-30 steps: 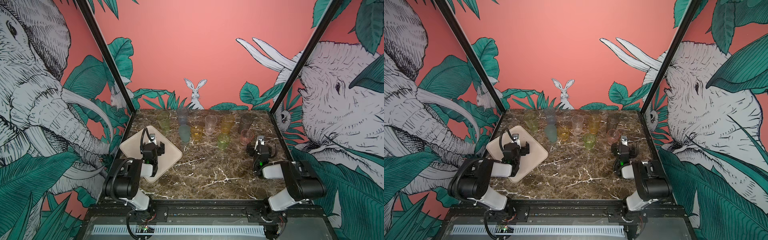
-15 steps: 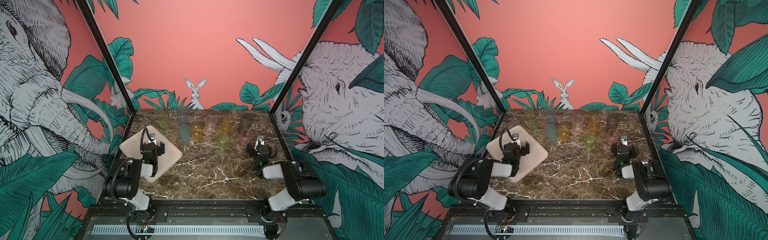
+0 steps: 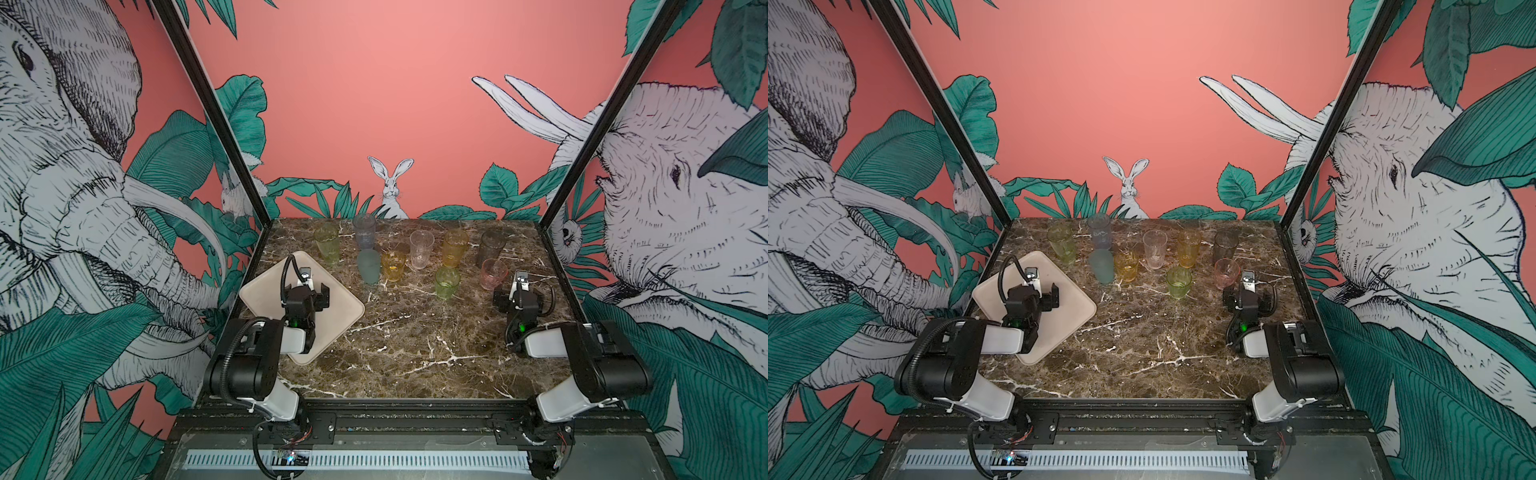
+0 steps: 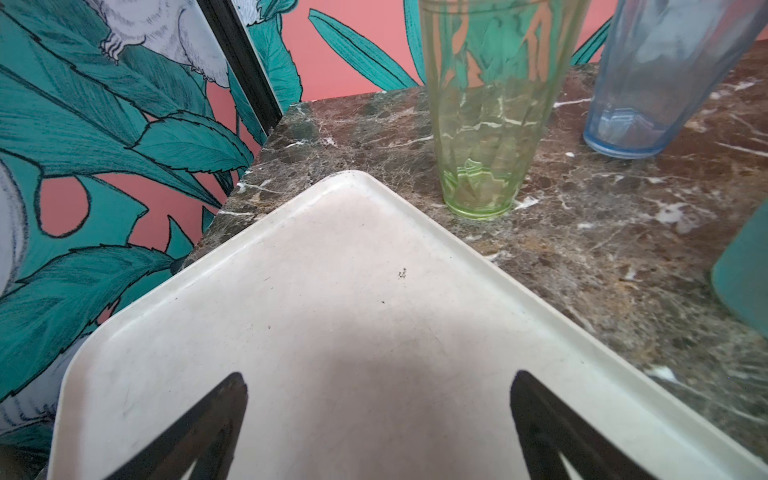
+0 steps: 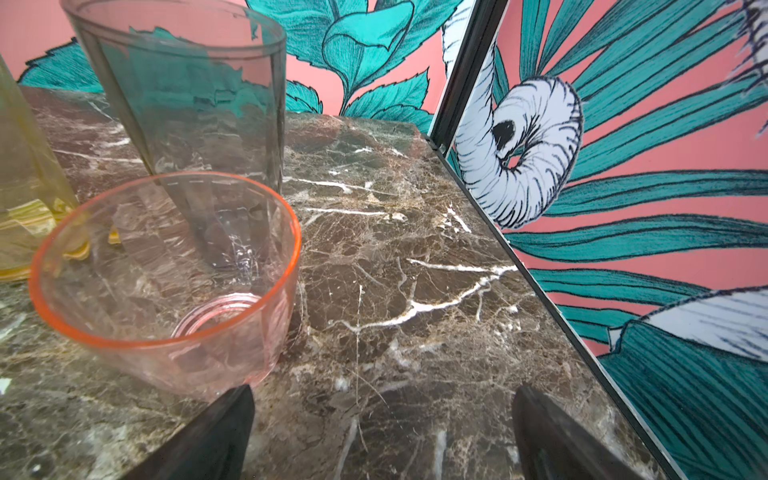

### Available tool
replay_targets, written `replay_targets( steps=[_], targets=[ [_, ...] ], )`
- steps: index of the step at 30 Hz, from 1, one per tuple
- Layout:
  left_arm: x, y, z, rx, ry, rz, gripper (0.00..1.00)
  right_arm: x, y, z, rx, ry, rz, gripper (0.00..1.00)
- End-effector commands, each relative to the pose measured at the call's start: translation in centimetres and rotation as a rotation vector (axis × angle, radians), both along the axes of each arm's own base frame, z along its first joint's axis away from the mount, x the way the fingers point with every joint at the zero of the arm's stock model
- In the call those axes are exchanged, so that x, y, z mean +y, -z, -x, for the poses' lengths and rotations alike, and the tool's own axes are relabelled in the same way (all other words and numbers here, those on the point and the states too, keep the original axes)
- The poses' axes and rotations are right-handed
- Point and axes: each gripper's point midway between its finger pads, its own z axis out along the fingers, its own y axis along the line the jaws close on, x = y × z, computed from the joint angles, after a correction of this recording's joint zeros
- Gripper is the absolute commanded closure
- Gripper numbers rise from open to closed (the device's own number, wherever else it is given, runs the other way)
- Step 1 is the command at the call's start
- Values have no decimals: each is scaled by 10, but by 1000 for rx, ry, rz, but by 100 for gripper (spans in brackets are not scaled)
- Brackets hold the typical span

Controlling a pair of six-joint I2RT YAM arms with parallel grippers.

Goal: Place the glasses into the tray

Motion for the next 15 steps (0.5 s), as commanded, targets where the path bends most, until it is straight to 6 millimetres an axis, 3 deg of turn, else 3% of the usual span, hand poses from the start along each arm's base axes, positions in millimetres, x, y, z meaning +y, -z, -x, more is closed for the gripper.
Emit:
replay_targets(
  steps=[1,8,11,15],
  targets=[
    [-4,-34,2,-27,17,9,1,-1,-21,1,-62,14,12,1],
    [-3,-90,31,-77,-20,138,0,-29,-56,20,-92,208,16,1],
    [2,-107,45,-33,-84,226,0,-40,-71,28,-55,319,-68,1],
    [11,-121,67,55,-195,330,0,-23,-93,27,13,258,-204,1]
  ],
)
